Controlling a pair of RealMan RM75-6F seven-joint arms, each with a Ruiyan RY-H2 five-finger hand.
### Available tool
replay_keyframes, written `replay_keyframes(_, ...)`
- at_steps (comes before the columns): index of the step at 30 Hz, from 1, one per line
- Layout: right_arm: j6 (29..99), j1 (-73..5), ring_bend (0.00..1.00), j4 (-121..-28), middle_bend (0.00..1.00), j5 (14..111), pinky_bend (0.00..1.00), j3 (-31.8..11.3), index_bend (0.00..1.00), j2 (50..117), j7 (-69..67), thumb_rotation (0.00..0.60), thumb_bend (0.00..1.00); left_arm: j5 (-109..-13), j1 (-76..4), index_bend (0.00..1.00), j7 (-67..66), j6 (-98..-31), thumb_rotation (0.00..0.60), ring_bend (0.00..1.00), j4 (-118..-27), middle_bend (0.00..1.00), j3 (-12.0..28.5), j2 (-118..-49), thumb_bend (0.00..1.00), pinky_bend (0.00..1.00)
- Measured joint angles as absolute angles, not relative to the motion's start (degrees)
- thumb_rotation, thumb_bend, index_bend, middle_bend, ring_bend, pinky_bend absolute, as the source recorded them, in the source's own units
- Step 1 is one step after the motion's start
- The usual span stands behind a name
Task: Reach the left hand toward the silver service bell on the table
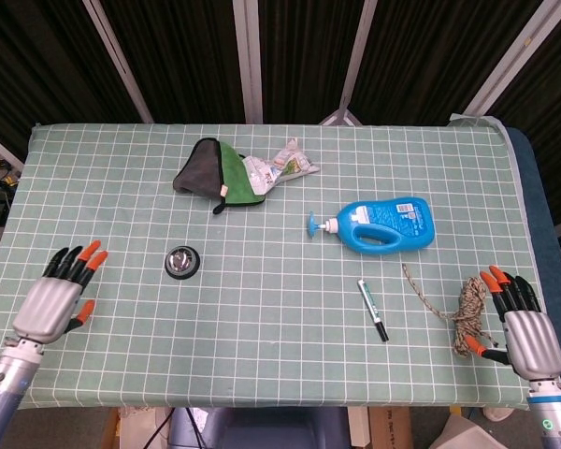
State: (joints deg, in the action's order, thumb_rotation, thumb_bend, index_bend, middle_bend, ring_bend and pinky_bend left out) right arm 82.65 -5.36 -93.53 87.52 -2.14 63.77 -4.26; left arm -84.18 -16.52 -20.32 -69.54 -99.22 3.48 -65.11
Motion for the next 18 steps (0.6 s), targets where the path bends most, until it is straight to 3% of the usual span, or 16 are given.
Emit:
replay_keyframes(8, 82.4, -5.5, 0.0, -93.7, 0.0, 87.4, 0.0, -2.2, 0.0, 63.4, -5.5, 0.6, 0.22, -75.4, -26.6, 0.0, -28.0, -57.9, 0.6, 0.0, -97.9, 0.0, 8.0, -71.6, 0.55, 0.0)
replay_keyframes(18, 82.3, -5.5, 0.0, -93.7, 0.0, 87.6, 0.0, -2.2, 0.0, 63.3, -6.1, 0.6, 0.22, -67.2, -32.2, 0.0, -35.6, -53.7, 0.6, 0.0, -94.2, 0.0, 9.3, -78.9, 0.55, 0.0)
